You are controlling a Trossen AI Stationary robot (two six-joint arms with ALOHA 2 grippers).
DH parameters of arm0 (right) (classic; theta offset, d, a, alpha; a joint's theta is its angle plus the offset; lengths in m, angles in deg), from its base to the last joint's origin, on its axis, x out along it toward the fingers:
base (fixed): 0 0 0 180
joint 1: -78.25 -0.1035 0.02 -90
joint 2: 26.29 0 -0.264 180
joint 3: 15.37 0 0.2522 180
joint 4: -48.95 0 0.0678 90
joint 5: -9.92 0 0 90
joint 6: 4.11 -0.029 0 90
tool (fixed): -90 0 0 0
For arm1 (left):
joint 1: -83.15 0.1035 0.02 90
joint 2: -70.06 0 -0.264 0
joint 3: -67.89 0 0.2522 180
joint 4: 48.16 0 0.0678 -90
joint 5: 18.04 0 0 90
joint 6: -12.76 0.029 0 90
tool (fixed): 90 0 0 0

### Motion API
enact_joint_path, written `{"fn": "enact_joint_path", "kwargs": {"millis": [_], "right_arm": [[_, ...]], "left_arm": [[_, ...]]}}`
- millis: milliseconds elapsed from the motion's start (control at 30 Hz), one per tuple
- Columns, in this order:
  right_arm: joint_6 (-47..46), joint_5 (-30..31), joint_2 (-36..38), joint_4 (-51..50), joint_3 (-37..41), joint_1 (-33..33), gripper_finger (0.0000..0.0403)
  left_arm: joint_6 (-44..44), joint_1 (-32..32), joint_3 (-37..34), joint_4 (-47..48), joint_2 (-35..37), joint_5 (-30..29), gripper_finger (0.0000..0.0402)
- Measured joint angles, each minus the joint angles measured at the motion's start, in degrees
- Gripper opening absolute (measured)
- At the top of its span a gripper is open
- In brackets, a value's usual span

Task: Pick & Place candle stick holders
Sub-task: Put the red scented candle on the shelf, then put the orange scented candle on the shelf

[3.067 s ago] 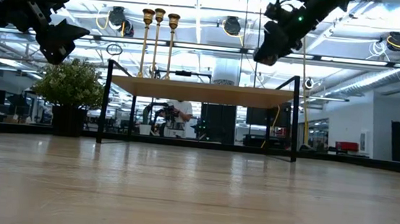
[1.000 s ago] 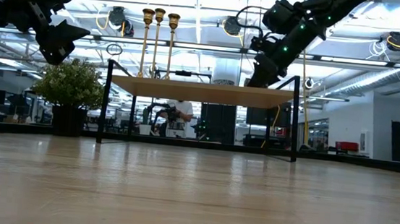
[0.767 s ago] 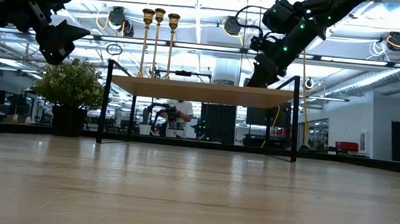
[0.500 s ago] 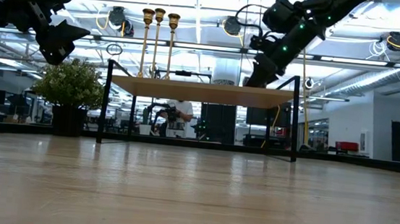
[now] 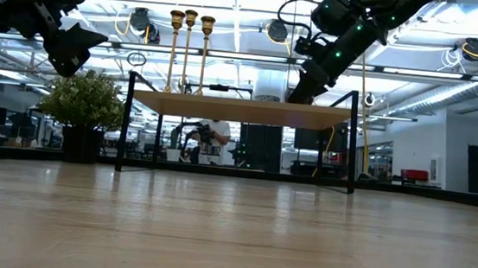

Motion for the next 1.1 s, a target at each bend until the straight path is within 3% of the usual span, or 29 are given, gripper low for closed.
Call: {"fn": "enact_joint_path", "kwargs": {"millis": [400,700,1100], "right_arm": [[1.5,2.4,0.0,0.0,0.0,0.0,0.0313],[2.8,3.0,0.0,1.8,0.0,0.0,0.0360],[2.8,3.2,1.3,2.9,0.0,-0.2,0.0361]], "left_arm": [[-0.3,0.0,0.0,0.0,0.0,0.0,0.0253],[-0.5,0.0,0.0,0.0,0.0,0.0,0.0253],[-0.4,0.0,0.0,0.0,0.0,0.0,0.0253]]}}
